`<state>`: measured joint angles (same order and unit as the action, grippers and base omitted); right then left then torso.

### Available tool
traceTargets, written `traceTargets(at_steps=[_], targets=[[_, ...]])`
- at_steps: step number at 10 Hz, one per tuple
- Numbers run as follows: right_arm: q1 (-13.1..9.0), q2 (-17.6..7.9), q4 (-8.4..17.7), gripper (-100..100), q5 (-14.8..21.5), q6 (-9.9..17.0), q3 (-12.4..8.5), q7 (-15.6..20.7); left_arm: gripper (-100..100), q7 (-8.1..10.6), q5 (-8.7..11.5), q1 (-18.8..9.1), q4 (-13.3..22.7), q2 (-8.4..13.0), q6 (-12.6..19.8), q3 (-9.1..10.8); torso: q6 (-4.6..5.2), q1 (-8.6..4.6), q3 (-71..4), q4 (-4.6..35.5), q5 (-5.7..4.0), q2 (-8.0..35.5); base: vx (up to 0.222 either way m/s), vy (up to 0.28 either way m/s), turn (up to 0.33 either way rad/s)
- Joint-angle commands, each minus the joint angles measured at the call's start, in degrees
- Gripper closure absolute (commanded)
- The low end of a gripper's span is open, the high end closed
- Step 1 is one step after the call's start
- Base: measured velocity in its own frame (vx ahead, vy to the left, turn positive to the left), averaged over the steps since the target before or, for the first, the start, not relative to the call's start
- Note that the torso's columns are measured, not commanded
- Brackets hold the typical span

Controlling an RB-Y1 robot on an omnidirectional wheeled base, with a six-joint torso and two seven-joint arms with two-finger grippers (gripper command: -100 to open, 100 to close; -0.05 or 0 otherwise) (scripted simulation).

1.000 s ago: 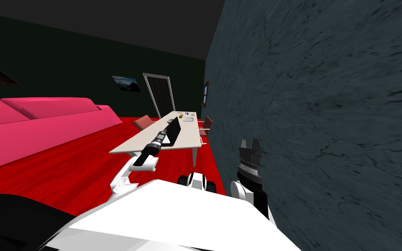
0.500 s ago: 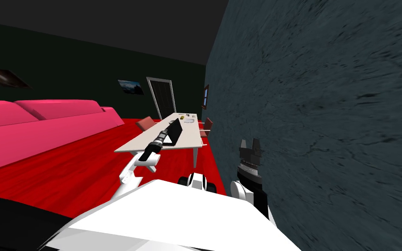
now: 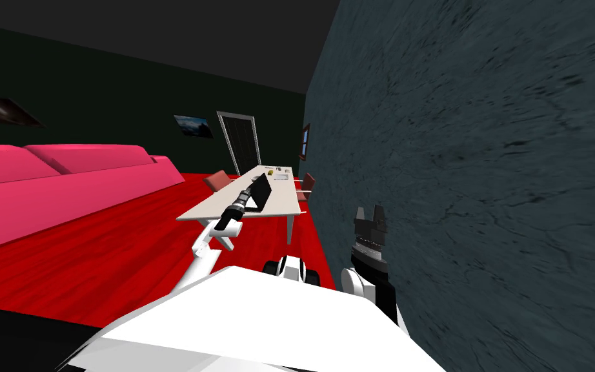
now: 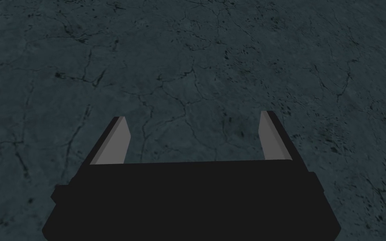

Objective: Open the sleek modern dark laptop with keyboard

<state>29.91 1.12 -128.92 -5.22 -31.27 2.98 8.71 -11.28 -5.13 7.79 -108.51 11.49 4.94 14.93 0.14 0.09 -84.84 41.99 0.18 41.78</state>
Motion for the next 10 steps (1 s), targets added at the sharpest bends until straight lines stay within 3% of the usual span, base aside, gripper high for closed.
traceTargets(at_steps=[1, 3, 4, 7, 10], targets=[[0.0, 0.0, 0.0, 0, 0.0, 0.0, 0.0, 0.0, 100, 0.04, 0.06, -0.7, 4.34, -0.07, 0.25, -0.18, 0.1, 0.03, -0.14, -0.19, 0.1, -0.22, 0.005, 0.005, 0.006], [0.0, 0.0, 0.0, 0, 0.0, 0.0, 0.0, 0.0, 100, 0.04, 0.06, -0.7, 5.89, -0.07, 0.25, -0.18, 0.19, 0.24, -0.33, -0.61, 0.43, -0.58, 0.004, 0.003, 0.0], [0.0, 0.0, 0.0, 0, 0.0, 0.0, 0.0, 0.0, 100, -0.6, 0.94, -4.66, 7.48, 0.69, -2.52, 1.83, 0.2, 0.31, -0.35, -0.68, 0.5, -0.63, -0.15, 0.007, -0.006], [0.0, 0.0, 0.0, 0, 0.0, 0.0, 0.0, 0.0, 100, -0.6, 0.94, -9.26, 11.72, 0.69, -2.52, 1.83, -0.01, -0.02, 0.08, 0.09, -0.04, 0.14, -0.085, 0.011, -0.004], [0.0, 0.0, 0.0, 0, 0.0, 0.0, 0.0, 0.0, 100, -0.6, 0.94, -9.26, 16.76, 0.69, -2.52, 1.83, 0.22, 0.06, -0.25, -0.29, 0.15, -0.36, 0.012, 0.006, 0.016]])
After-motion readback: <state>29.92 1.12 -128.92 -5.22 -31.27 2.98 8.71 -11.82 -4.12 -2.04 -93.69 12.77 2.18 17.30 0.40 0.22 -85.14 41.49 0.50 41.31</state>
